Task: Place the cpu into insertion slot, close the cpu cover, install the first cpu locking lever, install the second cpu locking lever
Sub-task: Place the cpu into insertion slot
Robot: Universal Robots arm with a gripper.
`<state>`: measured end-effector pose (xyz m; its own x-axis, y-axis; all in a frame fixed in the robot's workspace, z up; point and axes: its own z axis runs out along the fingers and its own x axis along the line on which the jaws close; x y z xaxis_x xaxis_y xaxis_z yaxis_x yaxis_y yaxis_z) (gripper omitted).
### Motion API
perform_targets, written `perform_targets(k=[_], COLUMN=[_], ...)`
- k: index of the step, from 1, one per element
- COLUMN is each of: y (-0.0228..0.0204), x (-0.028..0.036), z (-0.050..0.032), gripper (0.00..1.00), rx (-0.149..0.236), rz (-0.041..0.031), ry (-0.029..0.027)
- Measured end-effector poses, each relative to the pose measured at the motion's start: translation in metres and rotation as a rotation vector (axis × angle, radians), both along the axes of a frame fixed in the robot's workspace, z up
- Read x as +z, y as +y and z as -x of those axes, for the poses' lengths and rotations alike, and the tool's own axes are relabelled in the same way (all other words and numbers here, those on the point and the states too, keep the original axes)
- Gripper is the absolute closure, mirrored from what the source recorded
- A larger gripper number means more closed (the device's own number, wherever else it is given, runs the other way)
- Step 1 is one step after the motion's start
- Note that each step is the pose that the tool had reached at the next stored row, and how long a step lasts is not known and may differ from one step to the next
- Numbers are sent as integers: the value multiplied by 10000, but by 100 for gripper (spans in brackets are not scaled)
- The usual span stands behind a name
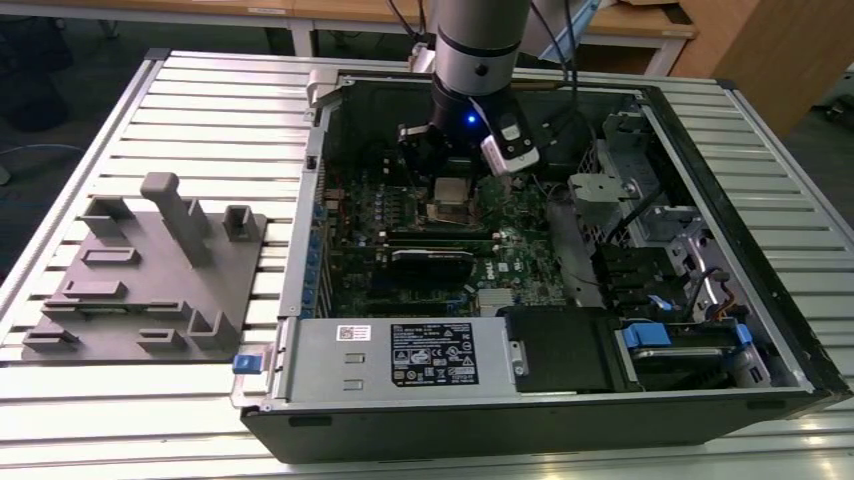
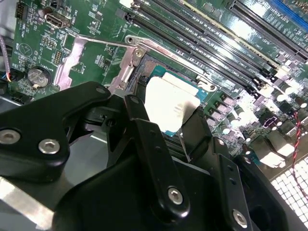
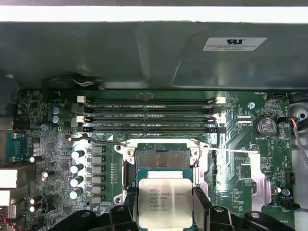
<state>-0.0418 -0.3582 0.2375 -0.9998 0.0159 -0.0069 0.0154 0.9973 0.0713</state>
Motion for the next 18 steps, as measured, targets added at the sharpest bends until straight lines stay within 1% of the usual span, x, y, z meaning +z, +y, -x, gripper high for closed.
perform_targets(k=[4,10,18], y=[2,19,26], x=[-8,-22,-23], z=[14,37,38], gripper=[46,46,46], rx=[-1,-1,0], rz=[28,70,77], ry=[-5,-11,-12])
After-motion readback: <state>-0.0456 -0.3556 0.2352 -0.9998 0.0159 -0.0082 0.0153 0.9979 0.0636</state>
